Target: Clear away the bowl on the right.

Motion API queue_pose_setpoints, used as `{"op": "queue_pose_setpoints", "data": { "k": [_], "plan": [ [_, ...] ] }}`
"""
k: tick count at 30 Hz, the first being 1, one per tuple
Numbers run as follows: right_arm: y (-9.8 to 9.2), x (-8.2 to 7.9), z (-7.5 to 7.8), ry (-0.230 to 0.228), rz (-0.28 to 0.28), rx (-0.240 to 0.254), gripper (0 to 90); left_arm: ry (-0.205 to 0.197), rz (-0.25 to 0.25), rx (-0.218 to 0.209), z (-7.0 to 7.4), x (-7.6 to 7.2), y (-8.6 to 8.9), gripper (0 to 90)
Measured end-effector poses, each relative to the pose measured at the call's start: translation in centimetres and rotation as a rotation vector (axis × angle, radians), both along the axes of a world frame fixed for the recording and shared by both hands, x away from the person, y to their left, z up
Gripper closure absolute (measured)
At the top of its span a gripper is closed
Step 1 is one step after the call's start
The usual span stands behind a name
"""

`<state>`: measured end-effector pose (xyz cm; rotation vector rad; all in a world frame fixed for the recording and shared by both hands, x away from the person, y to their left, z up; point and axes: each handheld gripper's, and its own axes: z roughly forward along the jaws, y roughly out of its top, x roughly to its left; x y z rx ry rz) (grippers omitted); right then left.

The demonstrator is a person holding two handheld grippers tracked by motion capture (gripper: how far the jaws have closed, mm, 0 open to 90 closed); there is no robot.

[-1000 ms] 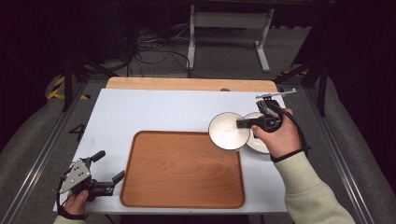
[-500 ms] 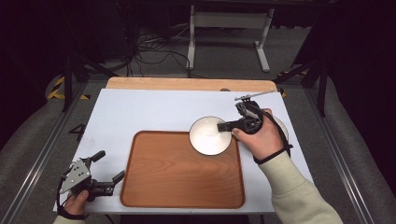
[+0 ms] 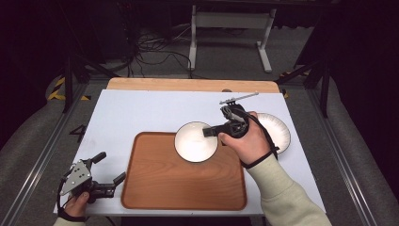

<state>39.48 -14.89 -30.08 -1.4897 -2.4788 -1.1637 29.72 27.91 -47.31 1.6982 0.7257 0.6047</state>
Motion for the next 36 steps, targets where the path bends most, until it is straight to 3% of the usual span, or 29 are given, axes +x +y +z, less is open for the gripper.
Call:
{"op": "queue_pose_setpoints", "data": {
  "k": [10,18,36],
  "plan": [
    [2.0,-0.3,-0.8,0.013,0.038,0.027,77.0,0.0,-0.001,0.0,0.0,0.0,0.0,0.3],
    [2.2,0.1,-2.5,0.042,0.013,0.063,77.0,0.0,-0.002,-0.002,0.0,0.0,0.0,0.3],
    [2.2,0.6,-6.2,0.105,-0.027,0.05,77.0,-0.001,-0.002,0.0,0.0,0.0,0.0,0.3]
  ]
}}
